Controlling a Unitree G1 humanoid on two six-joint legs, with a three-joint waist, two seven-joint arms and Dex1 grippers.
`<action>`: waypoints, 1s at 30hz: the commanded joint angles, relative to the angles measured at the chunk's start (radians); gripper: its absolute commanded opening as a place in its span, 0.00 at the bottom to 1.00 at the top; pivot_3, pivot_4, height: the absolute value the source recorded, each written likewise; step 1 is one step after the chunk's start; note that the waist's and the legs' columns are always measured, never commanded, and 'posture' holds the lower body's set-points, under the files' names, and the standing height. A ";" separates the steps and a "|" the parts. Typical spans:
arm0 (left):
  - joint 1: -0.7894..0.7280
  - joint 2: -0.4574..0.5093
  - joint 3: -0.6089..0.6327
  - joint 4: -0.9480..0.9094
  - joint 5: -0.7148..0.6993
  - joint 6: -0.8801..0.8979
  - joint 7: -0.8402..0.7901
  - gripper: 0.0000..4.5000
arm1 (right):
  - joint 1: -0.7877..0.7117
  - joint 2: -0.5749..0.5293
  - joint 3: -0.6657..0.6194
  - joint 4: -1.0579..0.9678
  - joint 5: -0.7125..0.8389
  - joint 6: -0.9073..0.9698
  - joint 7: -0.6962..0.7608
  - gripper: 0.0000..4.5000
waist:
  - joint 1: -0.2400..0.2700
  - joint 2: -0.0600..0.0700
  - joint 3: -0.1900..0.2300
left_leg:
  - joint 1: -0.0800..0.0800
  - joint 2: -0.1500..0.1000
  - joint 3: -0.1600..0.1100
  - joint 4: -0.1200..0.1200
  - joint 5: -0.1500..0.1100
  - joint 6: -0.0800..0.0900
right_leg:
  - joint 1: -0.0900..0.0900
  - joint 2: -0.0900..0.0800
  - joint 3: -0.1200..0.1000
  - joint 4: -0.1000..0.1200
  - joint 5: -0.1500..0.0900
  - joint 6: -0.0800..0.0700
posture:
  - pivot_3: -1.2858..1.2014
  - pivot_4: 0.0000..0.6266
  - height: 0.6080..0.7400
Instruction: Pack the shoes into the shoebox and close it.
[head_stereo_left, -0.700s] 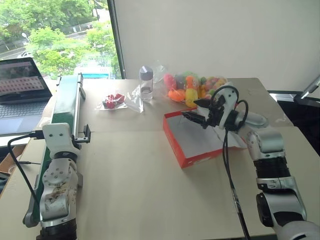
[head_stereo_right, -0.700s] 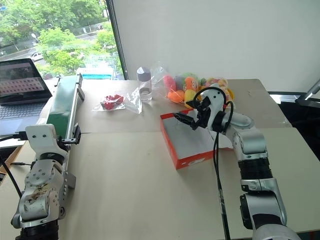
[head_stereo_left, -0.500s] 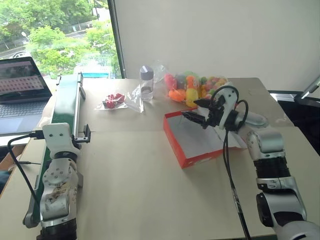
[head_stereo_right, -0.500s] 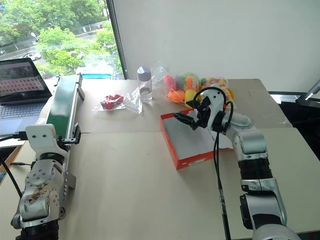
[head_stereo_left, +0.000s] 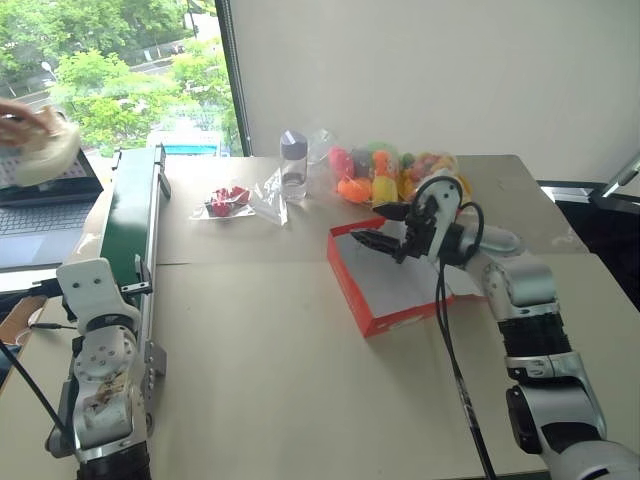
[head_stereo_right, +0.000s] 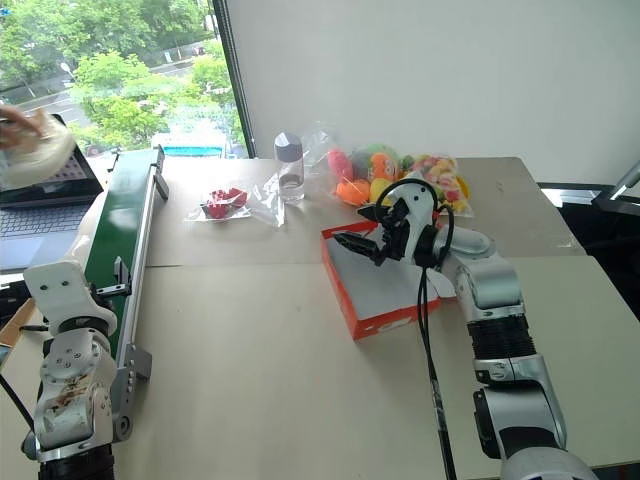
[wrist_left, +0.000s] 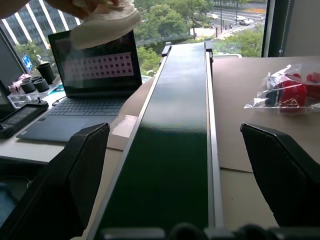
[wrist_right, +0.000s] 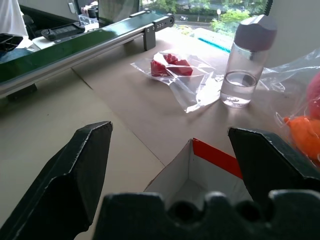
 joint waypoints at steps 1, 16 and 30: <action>-0.009 -0.003 0.007 -0.036 -0.014 -0.003 -0.001 1.00 | -0.062 0.024 -0.007 -0.046 0.044 0.023 0.021 0.98 | 0.000 0.000 0.000 | 0.000 0.000 0.000 0.000 0.000 0.000 | 0.000 0.000 0.000 0.000 0.000 0.000 | 0.52 0.24 1.00; -0.095 0.006 -0.032 0.061 0.002 -0.022 -0.002 1.00 | -0.122 0.117 0.048 -0.009 -0.020 -0.025 -0.018 0.98 | 0.000 0.000 0.000 | -0.006 0.000 -0.001 0.000 0.000 0.001 | -0.005 -0.001 -0.002 0.000 0.004 -0.006 | 0.52 0.24 1.00; -0.273 0.160 0.091 0.233 -0.080 0.026 -0.038 1.00 | -0.102 0.100 0.088 -0.071 -0.024 -0.001 0.010 0.98 | -0.001 0.000 0.000 | -0.008 0.000 -0.001 0.000 0.001 0.002 | -0.007 -0.001 -0.004 -0.001 0.004 -0.007 | 0.52 0.24 1.00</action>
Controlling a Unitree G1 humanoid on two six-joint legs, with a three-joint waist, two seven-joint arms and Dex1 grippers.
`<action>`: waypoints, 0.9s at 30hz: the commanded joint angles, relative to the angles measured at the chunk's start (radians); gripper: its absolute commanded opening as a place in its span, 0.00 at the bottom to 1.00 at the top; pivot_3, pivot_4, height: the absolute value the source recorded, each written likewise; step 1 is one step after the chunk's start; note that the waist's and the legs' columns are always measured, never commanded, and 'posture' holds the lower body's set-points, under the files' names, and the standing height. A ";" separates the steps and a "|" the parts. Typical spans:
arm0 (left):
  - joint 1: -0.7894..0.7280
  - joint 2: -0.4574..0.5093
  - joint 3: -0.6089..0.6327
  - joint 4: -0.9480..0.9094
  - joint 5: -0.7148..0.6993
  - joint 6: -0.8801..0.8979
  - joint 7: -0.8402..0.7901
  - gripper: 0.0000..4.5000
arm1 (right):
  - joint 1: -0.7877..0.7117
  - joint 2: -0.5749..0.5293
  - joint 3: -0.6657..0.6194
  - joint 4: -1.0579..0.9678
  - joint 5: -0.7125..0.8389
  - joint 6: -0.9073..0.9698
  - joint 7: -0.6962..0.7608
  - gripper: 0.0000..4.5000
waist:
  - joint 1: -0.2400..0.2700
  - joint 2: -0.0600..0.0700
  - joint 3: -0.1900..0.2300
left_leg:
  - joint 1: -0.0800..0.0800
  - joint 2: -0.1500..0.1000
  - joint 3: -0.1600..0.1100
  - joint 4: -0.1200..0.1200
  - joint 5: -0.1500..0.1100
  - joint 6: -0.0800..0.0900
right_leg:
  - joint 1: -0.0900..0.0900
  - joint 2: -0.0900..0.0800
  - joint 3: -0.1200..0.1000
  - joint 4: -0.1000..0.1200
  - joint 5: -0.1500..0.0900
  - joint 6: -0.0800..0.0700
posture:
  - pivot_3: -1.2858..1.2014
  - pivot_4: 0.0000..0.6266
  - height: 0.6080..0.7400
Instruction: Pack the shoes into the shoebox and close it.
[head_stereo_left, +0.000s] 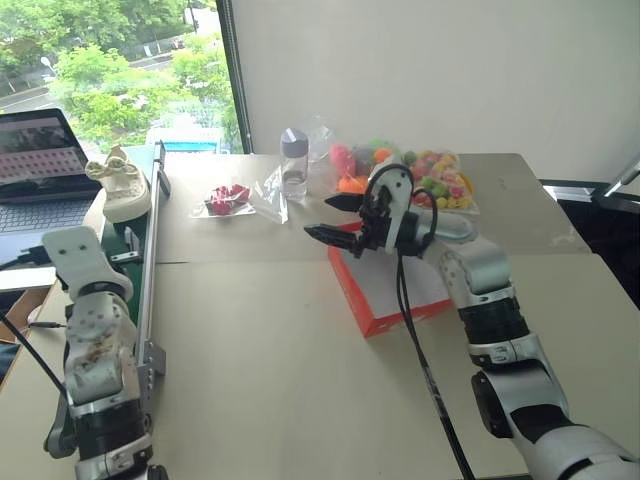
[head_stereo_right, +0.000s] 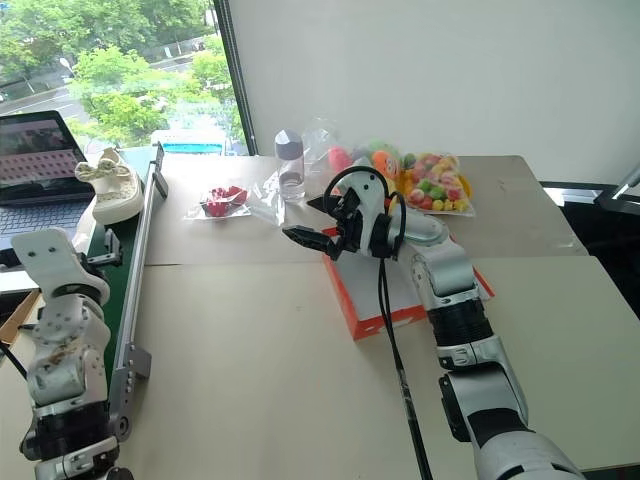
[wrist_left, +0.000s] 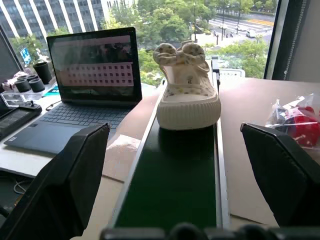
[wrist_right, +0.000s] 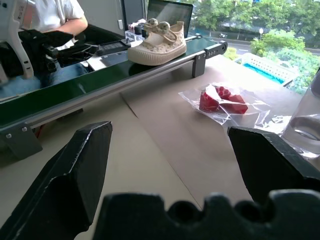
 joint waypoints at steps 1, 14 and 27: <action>-0.038 0.039 0.020 0.031 -0.025 0.001 -0.022 1.00 | -0.002 -0.020 -0.008 -0.050 -0.002 -0.007 0.010 0.98 | 0.001 0.000 0.000 | 0.000 0.000 0.000 0.000 0.000 0.000 | 0.000 0.000 0.000 0.000 0.000 -0.001 | 0.52 0.24 1.00; -0.114 0.091 0.014 0.180 -0.067 0.032 -0.061 1.00 | 0.060 -0.070 0.004 -0.120 0.007 0.016 0.016 0.98 | 0.002 0.000 0.000 | -0.003 0.000 0.000 0.000 0.000 -0.001 | -0.004 -0.001 -0.001 0.000 0.001 -0.001 | 0.52 0.24 1.00; -0.153 0.096 0.023 0.258 -0.103 0.176 -0.038 1.00 | 0.066 -0.085 0.006 -0.116 -0.015 0.010 0.003 0.98 | 0.003 0.000 0.000 | -0.003 0.000 0.000 0.000 0.000 -0.001 | -0.003 -0.001 -0.001 0.001 0.001 -0.001 | 0.52 0.24 1.00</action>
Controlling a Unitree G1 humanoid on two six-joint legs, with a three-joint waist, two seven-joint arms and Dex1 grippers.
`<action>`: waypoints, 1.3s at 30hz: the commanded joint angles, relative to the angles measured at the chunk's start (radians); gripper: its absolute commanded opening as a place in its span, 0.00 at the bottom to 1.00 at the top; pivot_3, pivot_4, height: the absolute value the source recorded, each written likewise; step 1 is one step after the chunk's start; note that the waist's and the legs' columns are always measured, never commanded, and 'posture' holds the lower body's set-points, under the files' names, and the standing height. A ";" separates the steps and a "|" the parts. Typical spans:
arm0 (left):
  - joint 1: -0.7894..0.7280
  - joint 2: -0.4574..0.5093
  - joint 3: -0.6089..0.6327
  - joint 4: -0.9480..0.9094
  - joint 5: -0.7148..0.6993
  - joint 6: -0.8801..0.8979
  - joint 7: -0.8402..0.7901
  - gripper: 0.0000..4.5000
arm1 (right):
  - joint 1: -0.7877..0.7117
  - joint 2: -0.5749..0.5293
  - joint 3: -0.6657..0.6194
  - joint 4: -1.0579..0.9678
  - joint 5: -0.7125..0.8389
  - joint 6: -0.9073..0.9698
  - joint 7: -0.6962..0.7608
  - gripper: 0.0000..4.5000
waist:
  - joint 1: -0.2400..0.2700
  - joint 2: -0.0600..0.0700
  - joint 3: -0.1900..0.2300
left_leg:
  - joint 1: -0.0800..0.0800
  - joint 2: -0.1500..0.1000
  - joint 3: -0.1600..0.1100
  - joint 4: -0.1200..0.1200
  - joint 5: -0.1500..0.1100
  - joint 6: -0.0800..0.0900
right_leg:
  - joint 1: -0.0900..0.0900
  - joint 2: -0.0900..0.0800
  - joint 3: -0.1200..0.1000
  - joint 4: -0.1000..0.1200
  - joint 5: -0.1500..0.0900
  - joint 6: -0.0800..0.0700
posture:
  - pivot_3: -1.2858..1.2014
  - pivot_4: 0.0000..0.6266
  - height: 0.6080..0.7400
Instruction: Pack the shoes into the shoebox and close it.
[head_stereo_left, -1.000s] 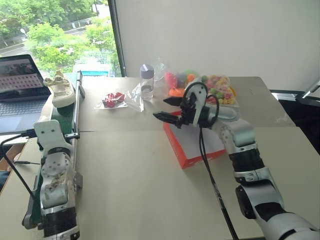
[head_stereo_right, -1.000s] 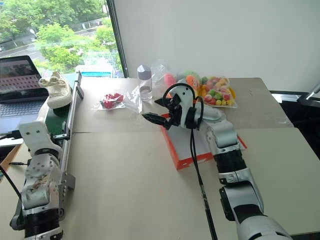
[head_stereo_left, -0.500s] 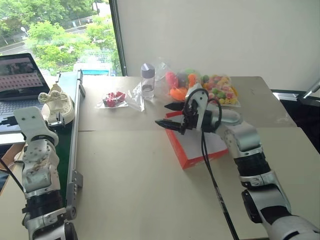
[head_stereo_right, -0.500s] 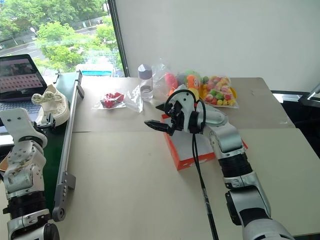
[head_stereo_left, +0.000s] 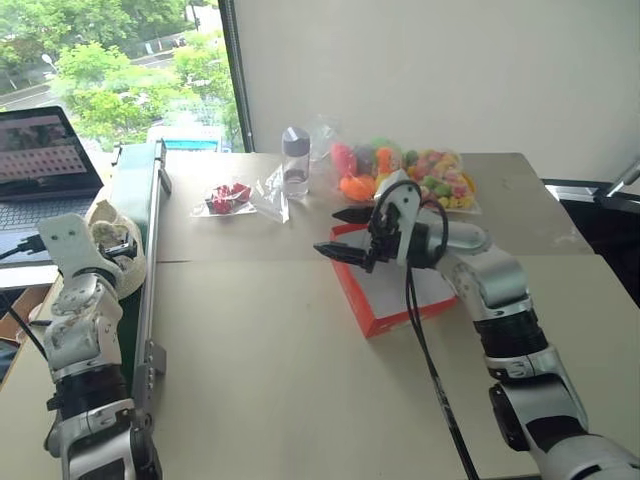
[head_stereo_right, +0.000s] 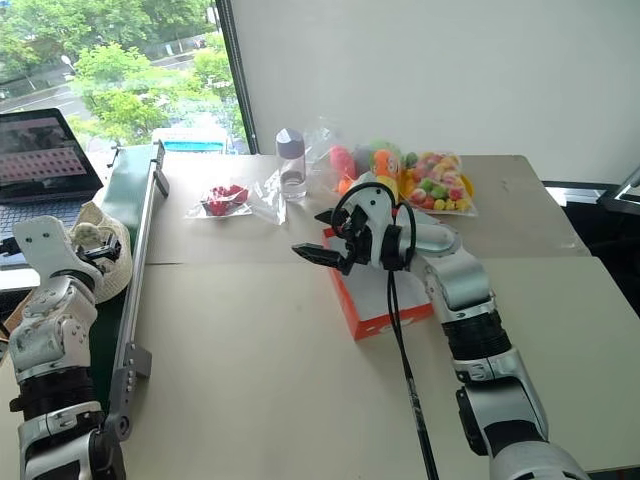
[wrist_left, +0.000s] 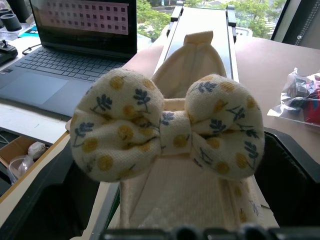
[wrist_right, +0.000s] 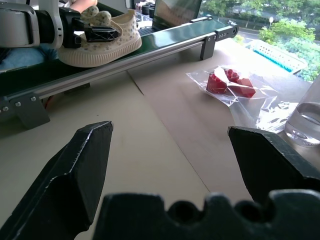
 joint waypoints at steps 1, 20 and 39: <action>0.005 0.022 -0.029 0.001 0.009 0.025 -0.015 1.00 | -0.006 -0.015 -0.012 -0.026 -0.014 -0.012 -0.008 0.98 | 0.000 0.000 0.000 | 0.000 0.000 0.000 0.000 0.000 0.000 | 0.000 0.000 0.000 0.000 0.000 0.000 | 0.52 0.24 1.00; -0.046 -0.015 -0.083 -0.144 -0.019 -0.062 -0.049 0.13 | -0.019 0.001 -0.020 -0.007 -0.047 -0.022 -0.024 1.00 | 0.013 0.000 0.000 | -0.002 0.000 0.000 0.001 0.001 -0.001 | 0.000 0.000 -0.002 -0.001 0.001 -0.001 | 0.52 0.24 1.00; -0.428 -0.377 -0.303 -0.255 -0.360 0.006 -0.163 0.13 | -0.313 0.165 -0.612 0.196 0.422 0.323 -0.574 1.00 | -0.002 -0.001 0.001 | -0.006 -0.001 -0.001 0.000 0.001 0.002 | -0.001 0.002 0.000 -0.002 0.002 0.001 | 0.52 0.24 1.00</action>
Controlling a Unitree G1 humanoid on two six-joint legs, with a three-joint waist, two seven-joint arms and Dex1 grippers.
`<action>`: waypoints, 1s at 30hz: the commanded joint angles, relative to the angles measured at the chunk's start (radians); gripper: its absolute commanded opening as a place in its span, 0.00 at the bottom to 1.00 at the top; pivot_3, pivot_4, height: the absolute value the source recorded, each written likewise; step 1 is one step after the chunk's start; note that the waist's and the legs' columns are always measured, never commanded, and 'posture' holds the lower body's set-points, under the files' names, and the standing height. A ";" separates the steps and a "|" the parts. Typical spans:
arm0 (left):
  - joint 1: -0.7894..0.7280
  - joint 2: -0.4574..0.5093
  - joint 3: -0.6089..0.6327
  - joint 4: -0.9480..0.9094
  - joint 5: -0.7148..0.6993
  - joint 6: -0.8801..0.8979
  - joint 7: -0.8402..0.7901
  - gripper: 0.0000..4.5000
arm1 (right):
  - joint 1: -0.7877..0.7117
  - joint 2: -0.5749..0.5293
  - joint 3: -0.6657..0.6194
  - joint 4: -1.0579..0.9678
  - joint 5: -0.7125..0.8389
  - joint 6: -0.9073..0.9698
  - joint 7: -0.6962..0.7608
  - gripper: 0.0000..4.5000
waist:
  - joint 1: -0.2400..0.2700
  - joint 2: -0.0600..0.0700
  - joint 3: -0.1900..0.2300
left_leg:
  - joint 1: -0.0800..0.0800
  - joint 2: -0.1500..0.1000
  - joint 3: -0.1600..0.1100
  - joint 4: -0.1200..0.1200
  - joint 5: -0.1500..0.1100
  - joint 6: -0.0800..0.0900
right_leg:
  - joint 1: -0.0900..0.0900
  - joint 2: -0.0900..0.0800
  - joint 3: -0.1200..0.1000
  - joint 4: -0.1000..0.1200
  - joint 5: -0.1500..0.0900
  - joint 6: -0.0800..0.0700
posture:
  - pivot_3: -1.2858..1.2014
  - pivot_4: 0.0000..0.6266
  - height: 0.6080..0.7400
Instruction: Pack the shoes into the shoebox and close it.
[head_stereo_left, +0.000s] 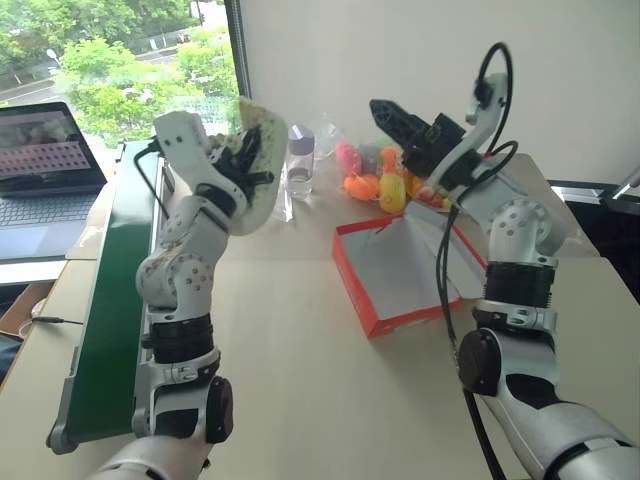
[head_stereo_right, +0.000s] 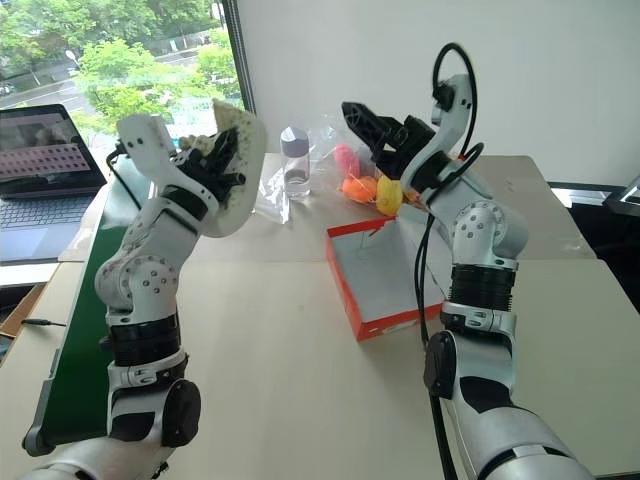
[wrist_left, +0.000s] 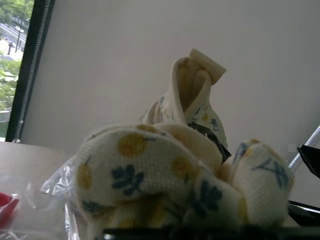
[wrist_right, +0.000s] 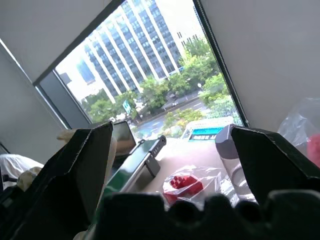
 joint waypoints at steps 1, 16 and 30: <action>-0.086 -0.031 -0.025 0.041 -0.025 -0.046 -0.039 0.13 | -0.037 -0.001 -0.043 -0.017 0.061 0.040 -0.077 1.00 | -0.005 0.000 0.000 | 0.000 0.000 0.000 0.000 0.000 0.000 | 0.000 0.000 0.001 0.000 0.000 0.000 | 0.52 0.24 1.00; -0.140 -0.178 -0.087 0.169 0.006 -0.120 -0.028 0.13 | 0.002 -0.015 -0.015 -0.101 0.120 0.082 -0.138 1.00 | -0.005 0.000 0.000 | -0.002 -0.001 0.000 0.001 0.000 0.003 | 0.000 0.000 0.002 -0.001 -0.003 0.007 | 0.52 0.24 1.00; -0.171 -0.230 -0.132 0.233 -0.002 -0.146 -0.083 0.13 | 0.013 0.001 -0.006 -0.183 0.196 0.153 -0.170 1.00 | -0.005 0.000 0.000 | -0.002 -0.001 0.000 0.001 0.000 0.003 | 0.000 0.000 0.002 -0.001 -0.004 0.009 | 0.52 0.24 1.00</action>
